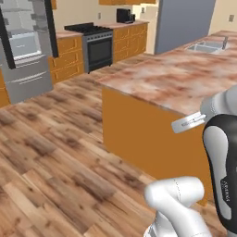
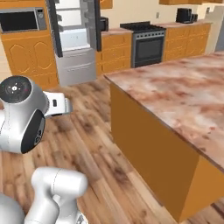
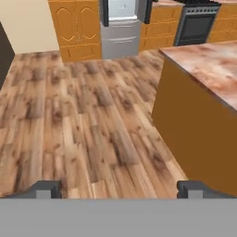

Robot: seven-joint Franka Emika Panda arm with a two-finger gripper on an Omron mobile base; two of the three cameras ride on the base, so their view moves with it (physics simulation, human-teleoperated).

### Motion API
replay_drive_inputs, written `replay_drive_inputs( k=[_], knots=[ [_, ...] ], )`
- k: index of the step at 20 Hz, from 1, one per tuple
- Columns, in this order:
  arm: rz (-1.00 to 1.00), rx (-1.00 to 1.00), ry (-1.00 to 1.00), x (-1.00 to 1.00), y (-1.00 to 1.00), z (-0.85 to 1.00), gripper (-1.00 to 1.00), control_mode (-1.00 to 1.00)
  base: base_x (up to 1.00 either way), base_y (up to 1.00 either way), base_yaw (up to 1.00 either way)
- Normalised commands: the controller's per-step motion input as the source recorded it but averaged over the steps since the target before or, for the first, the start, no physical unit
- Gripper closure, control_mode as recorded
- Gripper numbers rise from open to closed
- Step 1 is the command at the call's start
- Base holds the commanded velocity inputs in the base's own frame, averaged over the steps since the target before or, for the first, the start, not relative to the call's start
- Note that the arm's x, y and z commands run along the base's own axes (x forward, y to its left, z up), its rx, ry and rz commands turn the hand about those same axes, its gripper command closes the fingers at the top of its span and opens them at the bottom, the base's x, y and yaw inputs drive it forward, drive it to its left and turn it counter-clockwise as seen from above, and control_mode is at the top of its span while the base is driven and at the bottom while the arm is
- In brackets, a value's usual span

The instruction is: There is a bowl on the dining counter. Grab a lemon wedge from the fridge and place it in the bowl. Then get the liquor bottle and glass cup from the cabinet and place them next to the bowl.

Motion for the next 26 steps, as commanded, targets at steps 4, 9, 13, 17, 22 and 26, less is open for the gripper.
replay_drive_inputs(
  k=[4,9,13,17,22,26],
  knots=[
    [0.00,0.00,0.00,0.00,0.00,0.00,-1.00,1.00,1.00,1.00,0.25],
    [0.00,0.00,0.00,0.00,0.00,0.00,-1.00,1.00,1.00,1.00,0.24],
    [0.00,0.00,0.00,0.00,0.00,0.00,-1.00,1.00,1.00,1.00,0.22],
    [0.00,0.00,0.00,0.00,0.00,0.00,-1.00,1.00,1.00,1.00,0.17],
    [0.00,0.00,0.00,0.00,0.00,0.00,-1.00,1.00,1.00,1.00,0.04],
    [0.00,0.00,0.00,0.00,0.00,0.00,-1.00,1.00,1.00,1.00,0.00]
  ],
)
